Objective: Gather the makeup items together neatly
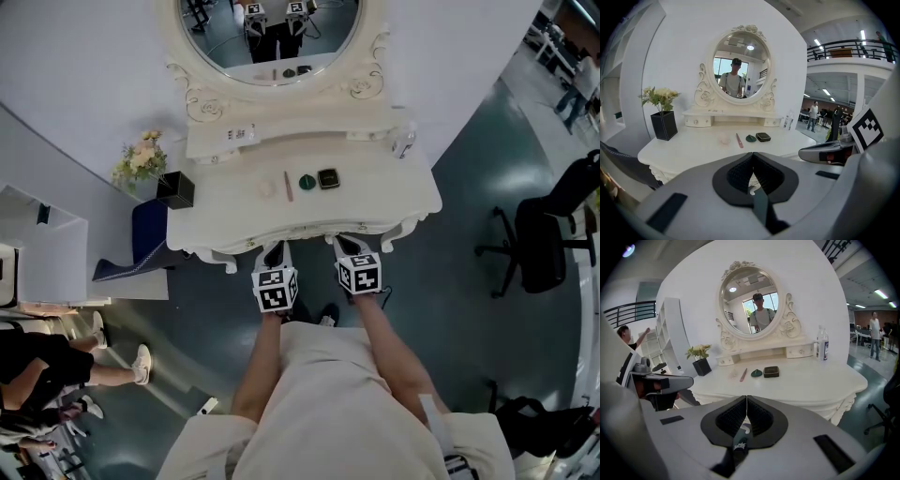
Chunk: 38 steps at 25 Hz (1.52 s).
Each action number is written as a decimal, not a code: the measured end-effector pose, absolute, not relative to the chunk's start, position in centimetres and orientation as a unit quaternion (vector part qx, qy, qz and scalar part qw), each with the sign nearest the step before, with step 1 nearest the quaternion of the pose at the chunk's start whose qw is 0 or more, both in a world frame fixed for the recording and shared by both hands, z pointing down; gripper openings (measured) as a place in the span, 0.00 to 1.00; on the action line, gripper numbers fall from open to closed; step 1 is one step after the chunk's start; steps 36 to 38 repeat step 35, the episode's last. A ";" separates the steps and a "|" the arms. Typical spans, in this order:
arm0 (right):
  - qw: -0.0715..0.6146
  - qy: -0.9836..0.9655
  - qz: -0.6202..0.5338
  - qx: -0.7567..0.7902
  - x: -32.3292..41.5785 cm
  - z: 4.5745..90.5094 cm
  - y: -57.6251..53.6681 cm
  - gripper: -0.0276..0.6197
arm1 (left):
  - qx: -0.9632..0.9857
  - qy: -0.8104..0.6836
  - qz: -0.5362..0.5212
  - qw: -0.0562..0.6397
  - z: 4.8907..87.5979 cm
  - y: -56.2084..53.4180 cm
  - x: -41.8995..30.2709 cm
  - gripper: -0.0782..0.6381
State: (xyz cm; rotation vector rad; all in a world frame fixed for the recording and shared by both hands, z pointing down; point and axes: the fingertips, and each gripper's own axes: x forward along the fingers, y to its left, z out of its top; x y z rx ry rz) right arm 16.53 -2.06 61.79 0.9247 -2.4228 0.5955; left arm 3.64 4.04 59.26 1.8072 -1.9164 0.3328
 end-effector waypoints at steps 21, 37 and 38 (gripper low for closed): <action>0.250 -0.886 0.215 0.326 15.7 62.3 -1.5 0.11 | 0.659 -0.700 0.128 0.242 59.5 4.3 3.1 0.13; 0.256 -0.886 0.212 0.322 15.5 62.2 -1.3 0.11 | 0.656 -0.704 0.124 0.242 59.3 4.7 2.9 0.13; 0.256 -0.886 0.212 0.322 15.5 62.2 -1.3 0.11 | 0.656 -0.704 0.124 0.242 59.3 4.7 2.9 0.13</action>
